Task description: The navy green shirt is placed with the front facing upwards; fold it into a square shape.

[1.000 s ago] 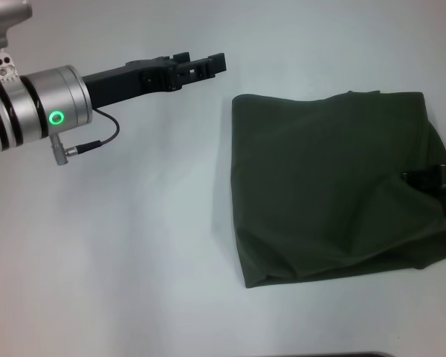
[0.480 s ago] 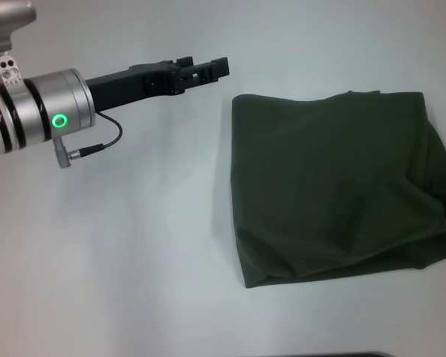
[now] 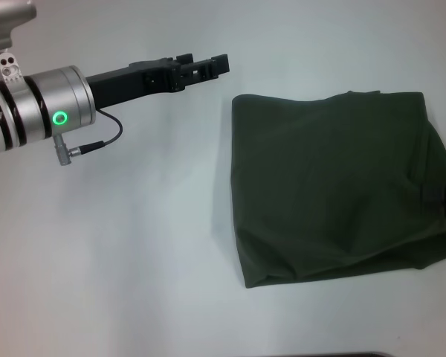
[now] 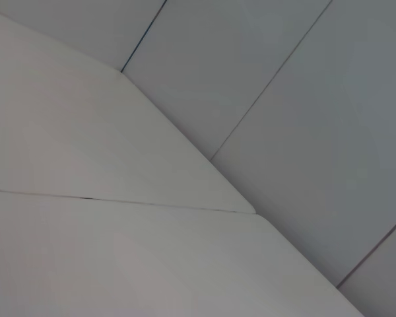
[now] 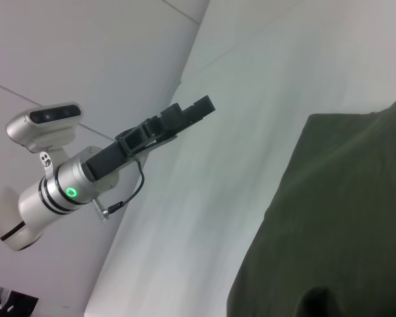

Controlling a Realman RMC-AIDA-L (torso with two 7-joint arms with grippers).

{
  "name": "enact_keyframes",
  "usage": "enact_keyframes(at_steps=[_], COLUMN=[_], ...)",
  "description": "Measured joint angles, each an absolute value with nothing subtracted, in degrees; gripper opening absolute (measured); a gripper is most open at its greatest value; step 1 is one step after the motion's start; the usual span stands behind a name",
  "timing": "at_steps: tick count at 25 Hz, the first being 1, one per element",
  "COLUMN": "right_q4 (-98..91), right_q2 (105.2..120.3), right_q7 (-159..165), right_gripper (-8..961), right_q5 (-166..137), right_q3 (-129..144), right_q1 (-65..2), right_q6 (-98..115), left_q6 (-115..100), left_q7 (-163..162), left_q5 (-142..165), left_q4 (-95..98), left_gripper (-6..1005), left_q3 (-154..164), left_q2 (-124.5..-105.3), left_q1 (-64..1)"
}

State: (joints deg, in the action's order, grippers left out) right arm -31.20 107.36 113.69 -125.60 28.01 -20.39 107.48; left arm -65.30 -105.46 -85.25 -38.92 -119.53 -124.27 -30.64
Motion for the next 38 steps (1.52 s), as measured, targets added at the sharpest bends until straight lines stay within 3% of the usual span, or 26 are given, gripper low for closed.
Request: enact_keyframes(at_steps=[4,15,20,26,28,38], right_q4=[-31.21,-30.89,-30.84,-31.06,-31.07,-30.55], right_q2=[107.4,107.5,107.95,108.18,108.19,108.64], right_q7=[113.89,114.18,114.25,113.86,113.71,112.89], right_gripper=[440,429,234,202,20,19], right_q5=[-125.6,-126.96,-127.64,-127.89,-127.89,-129.28], right_q3=[27.86,28.06,28.27,27.89,27.86,28.05], right_q1=[-20.41,-20.4,-20.7,-20.14,-19.74,-18.1], right_q6=[107.51,105.95,105.84,105.77,105.75,105.44], left_q6=[-65.3,-64.61,-64.48,-64.65,-64.68,-64.5], left_q7=[-105.44,-104.92,-104.8,-104.76,-104.76,-104.15], left_q5=[-85.25,-85.25,-85.25,-85.23,-85.19,-85.18], left_q4=[-38.92,-38.94,-38.94,-38.8,-38.33,-37.53], left_gripper=[874,873,873,873,873,872], left_q3=[-119.61,-119.44,-119.27,-119.04,-119.0,-119.11], left_q2=[-124.24,-124.27,-124.27,-124.26,-124.15,-124.01], left_q1=[-30.68,-30.75,-30.76,-30.74,-30.64,-30.31])
